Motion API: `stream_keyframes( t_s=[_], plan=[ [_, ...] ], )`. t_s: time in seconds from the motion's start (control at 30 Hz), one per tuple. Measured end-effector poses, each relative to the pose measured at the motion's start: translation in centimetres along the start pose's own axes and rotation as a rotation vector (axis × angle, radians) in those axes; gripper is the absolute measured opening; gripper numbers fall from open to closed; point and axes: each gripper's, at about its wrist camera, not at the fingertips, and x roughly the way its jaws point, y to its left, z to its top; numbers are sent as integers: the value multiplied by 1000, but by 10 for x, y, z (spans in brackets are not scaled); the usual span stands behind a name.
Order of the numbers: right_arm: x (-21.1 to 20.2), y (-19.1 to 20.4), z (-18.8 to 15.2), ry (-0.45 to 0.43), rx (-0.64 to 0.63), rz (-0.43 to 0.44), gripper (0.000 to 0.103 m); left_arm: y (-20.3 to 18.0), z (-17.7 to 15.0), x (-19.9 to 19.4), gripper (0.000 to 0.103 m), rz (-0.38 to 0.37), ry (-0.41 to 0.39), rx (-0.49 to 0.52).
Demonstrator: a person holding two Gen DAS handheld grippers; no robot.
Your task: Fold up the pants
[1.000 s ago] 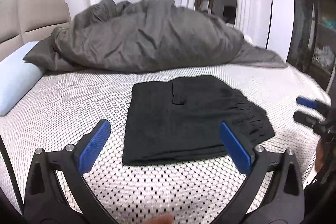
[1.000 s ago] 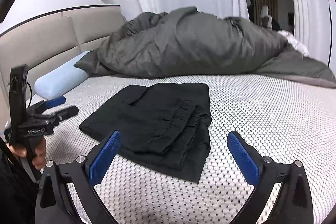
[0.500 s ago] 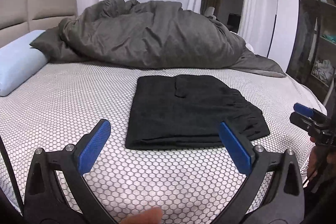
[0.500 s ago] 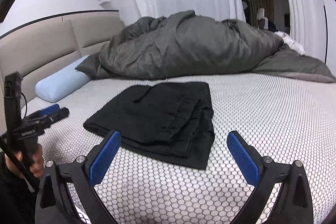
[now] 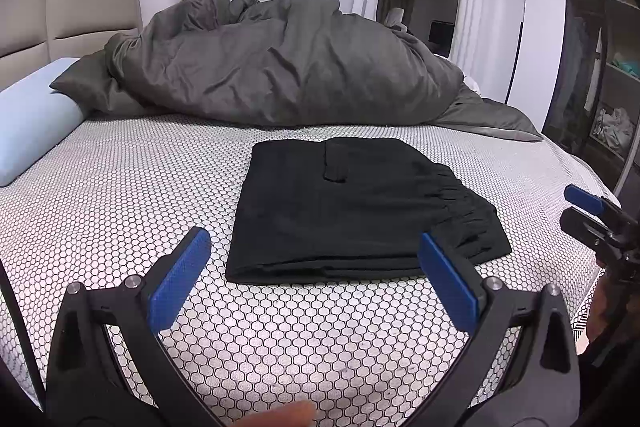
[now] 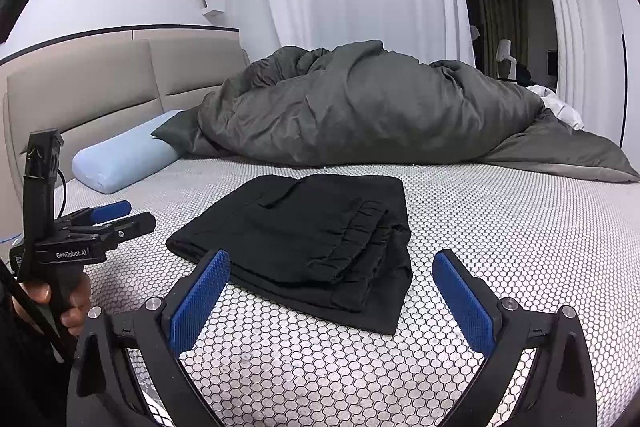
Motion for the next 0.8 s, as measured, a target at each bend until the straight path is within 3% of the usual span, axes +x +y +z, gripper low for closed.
stream_keyframes(
  t_s=[0.8],
  plan=[
    [4,0,0,4,-17,-4,103,-2,-2,-1,103,18,-3,-2]
  ],
)
